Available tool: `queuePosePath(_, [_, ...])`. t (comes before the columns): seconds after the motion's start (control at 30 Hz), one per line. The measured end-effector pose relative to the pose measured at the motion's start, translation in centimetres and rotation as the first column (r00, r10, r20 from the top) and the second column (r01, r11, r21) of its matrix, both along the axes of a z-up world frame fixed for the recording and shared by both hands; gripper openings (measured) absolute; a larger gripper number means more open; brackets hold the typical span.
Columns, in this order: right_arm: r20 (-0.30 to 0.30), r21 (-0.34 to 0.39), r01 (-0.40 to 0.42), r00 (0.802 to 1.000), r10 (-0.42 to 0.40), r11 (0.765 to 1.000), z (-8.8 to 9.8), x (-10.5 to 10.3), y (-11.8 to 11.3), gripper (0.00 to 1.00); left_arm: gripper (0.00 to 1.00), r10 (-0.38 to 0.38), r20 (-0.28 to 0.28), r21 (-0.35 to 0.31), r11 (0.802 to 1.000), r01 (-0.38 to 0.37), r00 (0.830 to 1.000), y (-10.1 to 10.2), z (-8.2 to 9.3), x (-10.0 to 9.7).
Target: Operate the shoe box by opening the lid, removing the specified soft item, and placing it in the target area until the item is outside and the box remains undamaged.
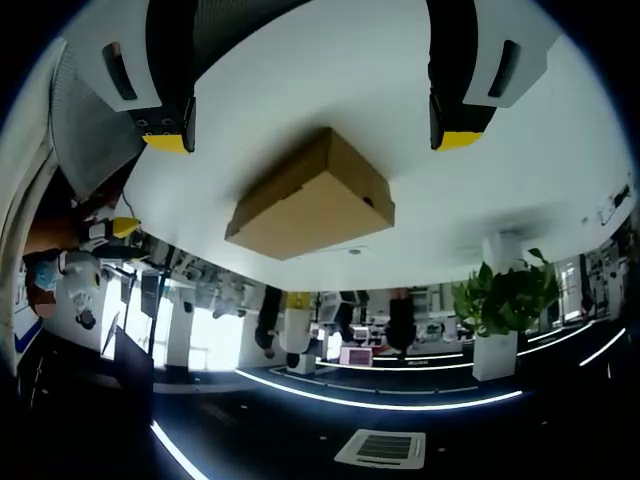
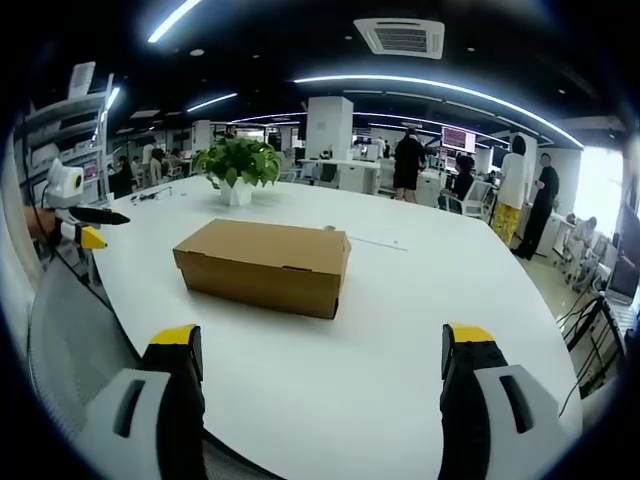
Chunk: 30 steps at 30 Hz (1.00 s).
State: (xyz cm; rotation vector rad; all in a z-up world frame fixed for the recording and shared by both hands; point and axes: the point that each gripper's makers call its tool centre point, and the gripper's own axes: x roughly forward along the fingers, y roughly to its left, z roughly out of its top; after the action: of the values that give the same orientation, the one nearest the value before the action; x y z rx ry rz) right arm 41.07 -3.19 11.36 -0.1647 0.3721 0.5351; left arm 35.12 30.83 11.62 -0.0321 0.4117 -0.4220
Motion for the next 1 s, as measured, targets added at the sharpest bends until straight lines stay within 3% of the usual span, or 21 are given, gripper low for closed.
queuePosePath(1.0, [0.001, -0.003, -0.018, 1.000, 0.018, 1.000, 0.36, 0.05, 0.27, 0.94, 0.99, -0.010, 0.005, 0.002, 1.000, 0.010, 1.000, 0.37, 0.51, 0.44])
